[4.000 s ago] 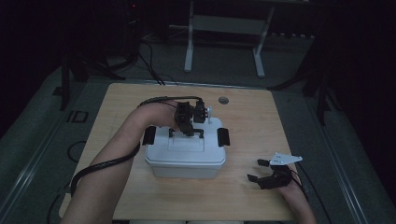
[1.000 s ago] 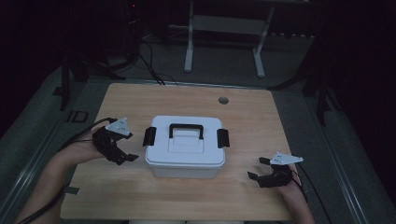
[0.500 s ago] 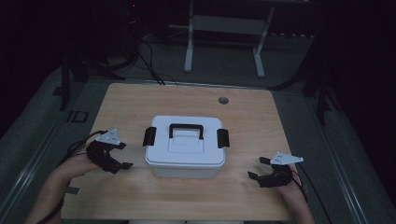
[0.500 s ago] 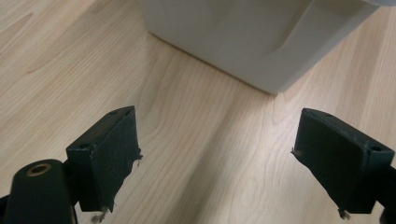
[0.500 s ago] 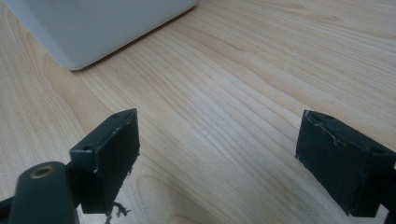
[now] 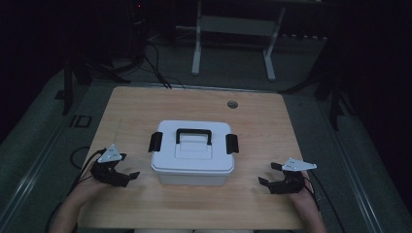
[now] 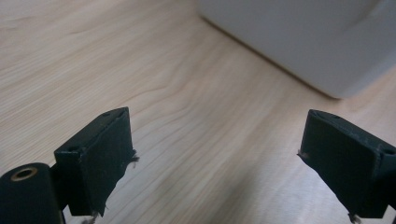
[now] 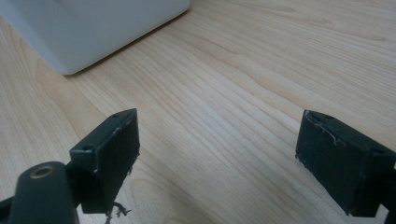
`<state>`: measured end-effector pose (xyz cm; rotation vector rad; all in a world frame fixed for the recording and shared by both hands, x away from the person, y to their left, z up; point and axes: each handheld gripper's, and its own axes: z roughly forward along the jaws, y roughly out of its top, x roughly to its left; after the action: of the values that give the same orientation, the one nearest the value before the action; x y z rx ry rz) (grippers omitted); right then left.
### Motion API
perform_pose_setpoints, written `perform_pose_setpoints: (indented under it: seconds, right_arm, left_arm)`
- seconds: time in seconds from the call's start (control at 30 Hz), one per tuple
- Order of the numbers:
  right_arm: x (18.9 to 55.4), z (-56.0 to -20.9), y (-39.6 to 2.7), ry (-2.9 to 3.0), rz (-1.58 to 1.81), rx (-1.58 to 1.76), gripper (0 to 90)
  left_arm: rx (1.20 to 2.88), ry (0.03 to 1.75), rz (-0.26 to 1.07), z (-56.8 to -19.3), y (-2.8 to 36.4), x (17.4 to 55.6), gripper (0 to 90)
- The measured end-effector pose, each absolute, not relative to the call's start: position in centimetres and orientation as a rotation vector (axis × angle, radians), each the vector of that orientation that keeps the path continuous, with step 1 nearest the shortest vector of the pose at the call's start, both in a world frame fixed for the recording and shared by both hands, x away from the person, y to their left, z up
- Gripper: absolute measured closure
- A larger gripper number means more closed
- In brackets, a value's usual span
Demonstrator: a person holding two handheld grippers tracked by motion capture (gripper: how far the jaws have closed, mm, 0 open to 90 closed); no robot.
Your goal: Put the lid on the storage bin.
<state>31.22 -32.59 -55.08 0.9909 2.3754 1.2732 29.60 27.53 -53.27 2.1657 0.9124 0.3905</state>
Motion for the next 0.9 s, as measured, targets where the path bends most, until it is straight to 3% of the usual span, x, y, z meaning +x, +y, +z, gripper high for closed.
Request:
perform_pose_setpoints:
  seconds: [0.53, 0.9]
  right_arm:
    - [31.4, -55.3, -32.9, 2.291, 1.232, 1.076, 12.8]
    - [31.5, -55.5, -33.3, 2.147, 1.171, 1.230, 12.7]
  left_arm:
    - [2.002, 1.178, 0.752, -55.3, 26.9, 27.9, 8.8]
    - [1.852, 1.290, 0.899, -55.4, 27.2, 27.1, 8.8]
